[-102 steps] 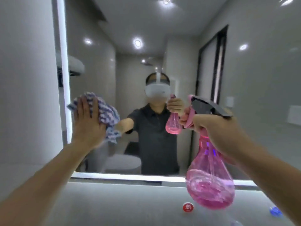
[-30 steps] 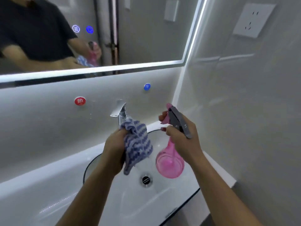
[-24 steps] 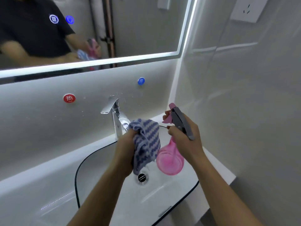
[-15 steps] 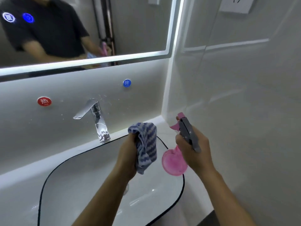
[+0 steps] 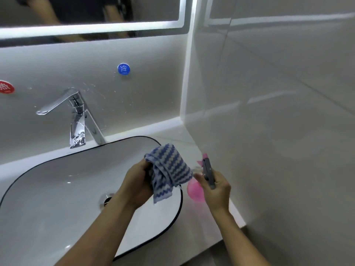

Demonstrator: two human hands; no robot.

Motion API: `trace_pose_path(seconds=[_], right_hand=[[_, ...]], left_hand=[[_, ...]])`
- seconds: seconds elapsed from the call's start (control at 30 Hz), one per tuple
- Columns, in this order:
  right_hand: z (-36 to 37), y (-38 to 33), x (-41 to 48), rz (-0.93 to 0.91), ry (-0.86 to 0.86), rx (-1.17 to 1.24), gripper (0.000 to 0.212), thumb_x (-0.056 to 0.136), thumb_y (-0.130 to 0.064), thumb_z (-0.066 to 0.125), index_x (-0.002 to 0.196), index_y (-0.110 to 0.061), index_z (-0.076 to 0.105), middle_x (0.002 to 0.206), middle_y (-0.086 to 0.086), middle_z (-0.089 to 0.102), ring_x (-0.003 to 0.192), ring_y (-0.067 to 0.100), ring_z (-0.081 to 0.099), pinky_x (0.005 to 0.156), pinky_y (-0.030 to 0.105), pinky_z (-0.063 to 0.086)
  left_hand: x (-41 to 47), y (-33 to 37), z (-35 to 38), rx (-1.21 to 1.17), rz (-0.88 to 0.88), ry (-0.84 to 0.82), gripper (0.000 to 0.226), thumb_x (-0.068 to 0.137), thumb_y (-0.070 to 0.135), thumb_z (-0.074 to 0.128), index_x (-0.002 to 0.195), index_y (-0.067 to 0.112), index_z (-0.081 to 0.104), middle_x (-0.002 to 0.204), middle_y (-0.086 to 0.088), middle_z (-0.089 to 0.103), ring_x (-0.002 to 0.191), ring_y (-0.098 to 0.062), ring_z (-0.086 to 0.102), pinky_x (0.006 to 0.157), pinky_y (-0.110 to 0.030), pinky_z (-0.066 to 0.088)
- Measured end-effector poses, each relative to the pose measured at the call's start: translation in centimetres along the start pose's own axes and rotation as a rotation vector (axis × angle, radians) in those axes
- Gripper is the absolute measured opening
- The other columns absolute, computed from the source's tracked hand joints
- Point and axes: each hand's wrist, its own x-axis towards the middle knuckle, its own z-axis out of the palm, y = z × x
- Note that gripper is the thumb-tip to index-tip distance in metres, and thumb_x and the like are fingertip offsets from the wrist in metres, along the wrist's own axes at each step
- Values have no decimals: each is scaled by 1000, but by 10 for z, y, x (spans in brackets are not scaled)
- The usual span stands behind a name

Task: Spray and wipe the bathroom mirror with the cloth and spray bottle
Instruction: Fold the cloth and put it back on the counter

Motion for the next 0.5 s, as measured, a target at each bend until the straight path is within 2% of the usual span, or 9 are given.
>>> trace_pose_path(seconds=[0.07,0.1,0.2,0.27,0.33,0.4,0.43,0.5], right_hand=[[6,11,-6,33,-20,-37,44,61,-46,70,96,-19,68,71,-13,60,68,-1,57,61,7,41],[8,17,-10,54,-26,-47,46,61,-44,71,99,-19,68,73,-12,60,69,2,57,61,8,42],[13,30,-24,135,5,-49,49,55,-48,72,93,-18,64,77,-1,62,73,19,59,67,28,51],[11,32,-29,208,33,-51,57,51,-51,73,96,-18,60,85,0,64,75,14,60,72,37,54],[6,29,-33,282,2,-72,78,48,-48,80,115,-17,53,106,-3,59,80,11,58,67,29,50],[0,25,-42,333,21,-142,97,52,-44,84,132,-18,36,119,-5,42,85,14,54,65,25,43],[-4,23,-49,327,62,-173,98,56,-41,83,136,-17,32,122,-3,39,87,16,53,64,25,43],[-8,12,-64,248,182,-147,77,67,-26,76,132,-19,36,122,3,43,88,20,52,61,16,43]], left_hand=[[1,2,-3,-4,-18,-19,38,95,28,40,100,11,73,117,-13,67,104,-27,66,80,-40,53],[1,4,-2,5,-22,-43,36,92,28,43,100,12,74,116,-12,68,104,-27,66,79,-39,55],[-2,10,2,45,-30,-93,36,78,30,51,97,12,75,111,-13,70,100,-27,67,75,-36,58],[-5,12,6,71,-42,-95,35,76,30,52,94,9,75,105,-14,72,93,-28,69,71,-35,58],[-8,14,8,102,-47,-87,34,79,28,52,95,5,73,98,-16,73,86,-28,70,67,-35,58],[-14,19,13,141,-17,-51,32,88,24,51,104,1,66,94,-16,72,82,-28,71,64,-34,57],[-15,20,14,176,15,-23,30,92,23,49,104,1,64,91,-15,72,78,-27,71,62,-33,57],[-19,22,15,262,94,52,26,94,24,50,94,4,66,78,-11,74,69,-23,71,56,-30,56]])
